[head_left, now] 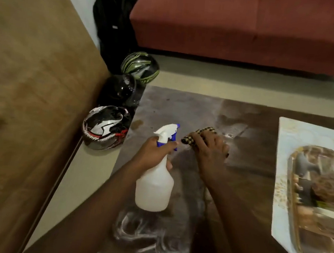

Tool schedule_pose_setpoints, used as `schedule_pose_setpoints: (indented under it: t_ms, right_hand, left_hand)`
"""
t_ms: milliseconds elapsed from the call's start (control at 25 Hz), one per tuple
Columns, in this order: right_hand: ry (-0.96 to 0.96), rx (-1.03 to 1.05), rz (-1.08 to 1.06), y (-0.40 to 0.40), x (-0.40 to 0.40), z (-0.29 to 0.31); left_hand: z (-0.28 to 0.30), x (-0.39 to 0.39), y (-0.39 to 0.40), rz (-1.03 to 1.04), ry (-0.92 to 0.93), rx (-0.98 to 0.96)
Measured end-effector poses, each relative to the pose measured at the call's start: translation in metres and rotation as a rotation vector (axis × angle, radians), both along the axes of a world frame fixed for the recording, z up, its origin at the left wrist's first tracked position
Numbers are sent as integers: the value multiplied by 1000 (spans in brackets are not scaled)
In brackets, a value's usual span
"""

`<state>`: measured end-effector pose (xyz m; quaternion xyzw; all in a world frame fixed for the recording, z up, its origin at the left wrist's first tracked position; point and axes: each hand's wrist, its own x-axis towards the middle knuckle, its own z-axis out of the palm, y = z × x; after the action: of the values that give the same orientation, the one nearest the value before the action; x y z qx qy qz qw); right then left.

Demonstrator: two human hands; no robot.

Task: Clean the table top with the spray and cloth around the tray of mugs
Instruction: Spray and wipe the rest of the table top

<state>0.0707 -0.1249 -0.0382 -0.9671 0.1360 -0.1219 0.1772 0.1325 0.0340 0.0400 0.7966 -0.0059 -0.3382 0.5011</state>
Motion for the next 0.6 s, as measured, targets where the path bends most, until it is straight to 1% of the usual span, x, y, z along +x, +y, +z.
schedule_pose_setpoints:
  t_ms: [80, 120, 160, 200, 280, 360, 440, 520, 560, 600]
  right_hand:
    - [242, -46, 49, 10, 10, -40]
    - [284, -68, 73, 15, 6, -61]
    - [268, -89, 81, 16, 0, -76]
    - [210, -98, 60, 13, 0, -85]
    - [128, -93, 31, 6, 17, -92]
    - [101, -36, -34, 5, 41, -90]
    - [81, -22, -9, 10, 41, -98]
    - [87, -123, 105, 1, 15, -104]
    - [92, -148, 75, -15, 14, -104]
    - [97, -141, -30, -29, 22, -106]
  left_hand:
    - [-22, 20, 11, -19, 40, 59]
    - [-34, 28, 15, -31, 54, 74]
    - [-45, 35, 16, -48, 58, 80]
    - [-52, 42, 13, -69, 47, 79]
    - [-60, 56, -3, -79, 32, 35]
    - [-65, 71, -23, -73, 2, -7]
    - [-73, 83, -38, -37, -48, 34]
    - [-78, 91, -43, -65, -57, 77]
    - [-77, 97, -46, -119, -25, 95]
    - [-75, 103, -48, -178, 15, 128]
